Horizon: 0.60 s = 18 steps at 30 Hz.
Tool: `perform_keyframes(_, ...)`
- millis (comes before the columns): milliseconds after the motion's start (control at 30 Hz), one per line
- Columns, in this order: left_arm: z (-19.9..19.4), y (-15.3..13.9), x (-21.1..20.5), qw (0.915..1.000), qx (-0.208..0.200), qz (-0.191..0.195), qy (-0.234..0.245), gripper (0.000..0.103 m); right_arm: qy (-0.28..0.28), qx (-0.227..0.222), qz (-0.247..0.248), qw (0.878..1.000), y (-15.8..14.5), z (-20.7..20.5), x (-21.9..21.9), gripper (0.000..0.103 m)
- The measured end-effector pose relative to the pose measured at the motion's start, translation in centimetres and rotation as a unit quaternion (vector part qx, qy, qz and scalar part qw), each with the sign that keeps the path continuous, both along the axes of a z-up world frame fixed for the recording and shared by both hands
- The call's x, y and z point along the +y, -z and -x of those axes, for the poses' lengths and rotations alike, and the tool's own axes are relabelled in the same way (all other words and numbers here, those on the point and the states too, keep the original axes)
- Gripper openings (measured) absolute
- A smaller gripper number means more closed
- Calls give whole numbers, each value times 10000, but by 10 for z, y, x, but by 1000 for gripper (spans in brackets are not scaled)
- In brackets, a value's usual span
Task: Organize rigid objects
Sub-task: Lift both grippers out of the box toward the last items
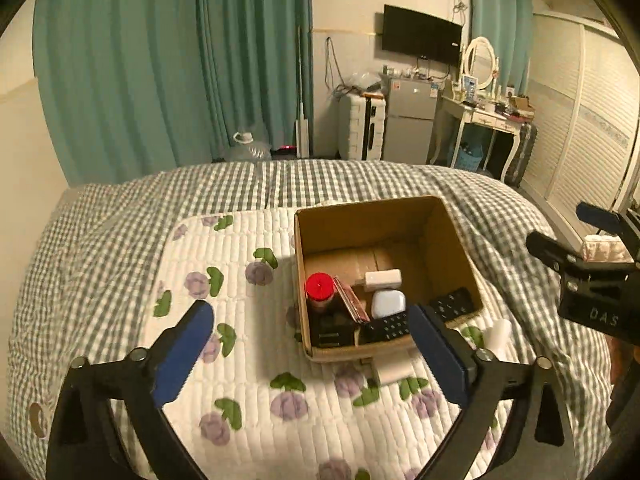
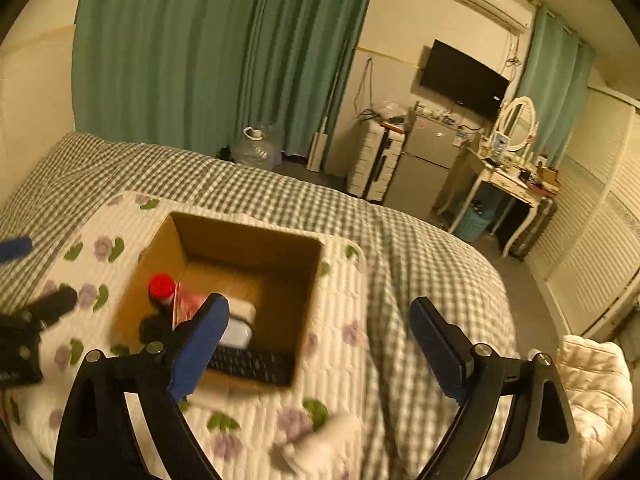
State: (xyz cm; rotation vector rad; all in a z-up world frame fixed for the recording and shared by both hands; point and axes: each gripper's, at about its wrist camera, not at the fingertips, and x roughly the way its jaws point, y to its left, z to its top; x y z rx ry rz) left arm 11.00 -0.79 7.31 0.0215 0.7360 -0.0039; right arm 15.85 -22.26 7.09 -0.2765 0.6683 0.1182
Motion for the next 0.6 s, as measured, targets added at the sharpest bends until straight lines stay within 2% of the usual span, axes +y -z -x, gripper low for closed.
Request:
perform_keyframes(133,27,-9,-5,9999,-79,50,101,103,192,73,-9,9998,-5,36,-15,99)
perform_keyframes(267,46,-2,-4,9997,-66,214,128,103,334,215,-127,9991,3,68,-31,102)
perform_keyframes(367,52,14,-4,9995,-40,296,77,103,476,373,-297,9977,18,78,-43,102)
perform_keyframes(600,43,86,-12,9988,381,298,-125,103,977,1000,-737,9874,95,64,-63,102)
